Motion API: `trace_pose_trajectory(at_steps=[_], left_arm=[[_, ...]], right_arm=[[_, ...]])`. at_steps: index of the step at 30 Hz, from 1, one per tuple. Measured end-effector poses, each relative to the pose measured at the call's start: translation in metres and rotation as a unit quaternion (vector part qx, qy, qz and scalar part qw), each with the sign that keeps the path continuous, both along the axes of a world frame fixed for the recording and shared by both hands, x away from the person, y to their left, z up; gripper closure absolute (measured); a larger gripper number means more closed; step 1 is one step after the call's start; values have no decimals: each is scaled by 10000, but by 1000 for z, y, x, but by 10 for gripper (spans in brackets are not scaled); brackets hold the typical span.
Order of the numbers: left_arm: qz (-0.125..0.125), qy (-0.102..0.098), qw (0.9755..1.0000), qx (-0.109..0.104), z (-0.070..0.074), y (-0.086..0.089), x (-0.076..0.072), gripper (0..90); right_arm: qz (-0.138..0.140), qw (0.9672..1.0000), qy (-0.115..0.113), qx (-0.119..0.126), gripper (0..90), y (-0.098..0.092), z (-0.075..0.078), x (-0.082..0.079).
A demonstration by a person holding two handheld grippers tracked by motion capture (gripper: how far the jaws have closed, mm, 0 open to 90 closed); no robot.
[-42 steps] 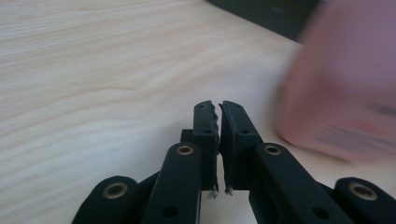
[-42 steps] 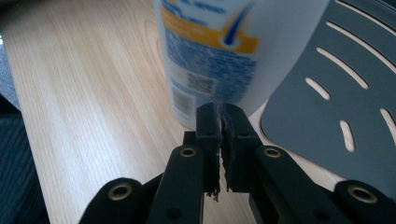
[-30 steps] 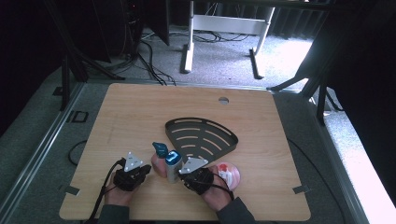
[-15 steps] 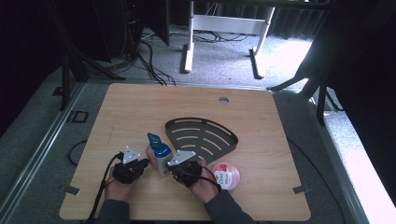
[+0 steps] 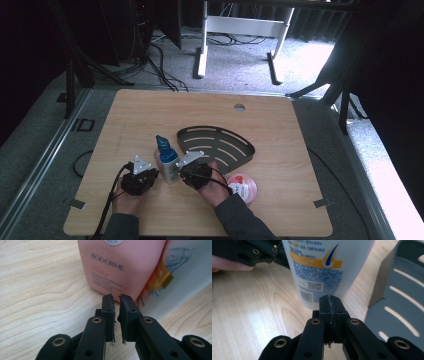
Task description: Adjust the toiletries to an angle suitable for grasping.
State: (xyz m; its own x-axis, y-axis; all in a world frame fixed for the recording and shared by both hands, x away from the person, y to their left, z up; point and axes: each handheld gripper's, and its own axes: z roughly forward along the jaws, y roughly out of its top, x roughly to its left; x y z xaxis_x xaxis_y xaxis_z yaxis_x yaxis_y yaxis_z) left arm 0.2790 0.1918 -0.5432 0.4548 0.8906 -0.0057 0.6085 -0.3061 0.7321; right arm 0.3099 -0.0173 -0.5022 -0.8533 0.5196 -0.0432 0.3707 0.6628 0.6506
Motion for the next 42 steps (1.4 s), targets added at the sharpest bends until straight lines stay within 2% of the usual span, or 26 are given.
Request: trace_pose_trajectory(at_steps=[2,5,9,12,16,17,19,20,22,24,28,29,31,32,33,34,39,42], left_arm=[[11,1,10000,6,0,0,-1,813],[-1,12,10000,42,0,-1,-1,808],[-2,15,10000,56,-1,-2,-2,797],[-38,30,9999,88,-1,-2,-2,792],[-70,33,9999,104,-1,-4,-3,789],[-98,44,9999,107,0,-5,-5,787],[-108,37,9999,90,0,-6,-6,785],[-112,38,9999,94,0,-7,-8,785],[-170,-4,9998,66,3,-9,-13,784],[-230,-20,9997,33,5,-10,-18,779],[-367,-88,9993,-5,9,-14,-27,779],[-382,-88,9992,0,9,-14,-28,779],[-446,-66,9990,68,9,-16,-31,779],[-446,-66,9990,68,9,-16,-31,779],[-446,-66,9990,68,9,-16,-31,779],[-533,-59,9985,125,9,-20,-36,779],[-595,-65,9981,158,9,-23,-40,778],[-767,-88,9968,201,9,-28,-48,778]], right_arm=[[10,10000,-57,55,882,-9,10,-1],[-123,9996,-180,162,858,-30,26,1],[-546,9981,-276,107,792,-67,35,14],[-894,9957,-234,-8,693,-93,29,27],[-1081,9937,-262,-167,652,-104,22,34],[-1353,9899,-184,-386,584,-117,8,45],[-1501,9874,-146,-480,548,-120,5,48],[-1501,9874,-146,-480,548,-120,5,48],[-1505,9859,-389,-623,532,-122,7,47],[-1525,9846,-403,-756,507,-124,6,48],[-1657,9839,-116,-660,456,-132,1,54],[-1667,9839,-112,-632,441,-133,2,55],[-1665,9829,-115,-780,410,-132,2,58],[-1665,9829,-115,-780,410,-132,2,58],[-1668,9826,-64,-819,403,-132,1,60],[-1643,9827,132,-844,365,-133,0,63],[-1674,9817,131,-900,358,-135,-1,64],[-1750,9807,160,-857,330,-141,-2,64]])
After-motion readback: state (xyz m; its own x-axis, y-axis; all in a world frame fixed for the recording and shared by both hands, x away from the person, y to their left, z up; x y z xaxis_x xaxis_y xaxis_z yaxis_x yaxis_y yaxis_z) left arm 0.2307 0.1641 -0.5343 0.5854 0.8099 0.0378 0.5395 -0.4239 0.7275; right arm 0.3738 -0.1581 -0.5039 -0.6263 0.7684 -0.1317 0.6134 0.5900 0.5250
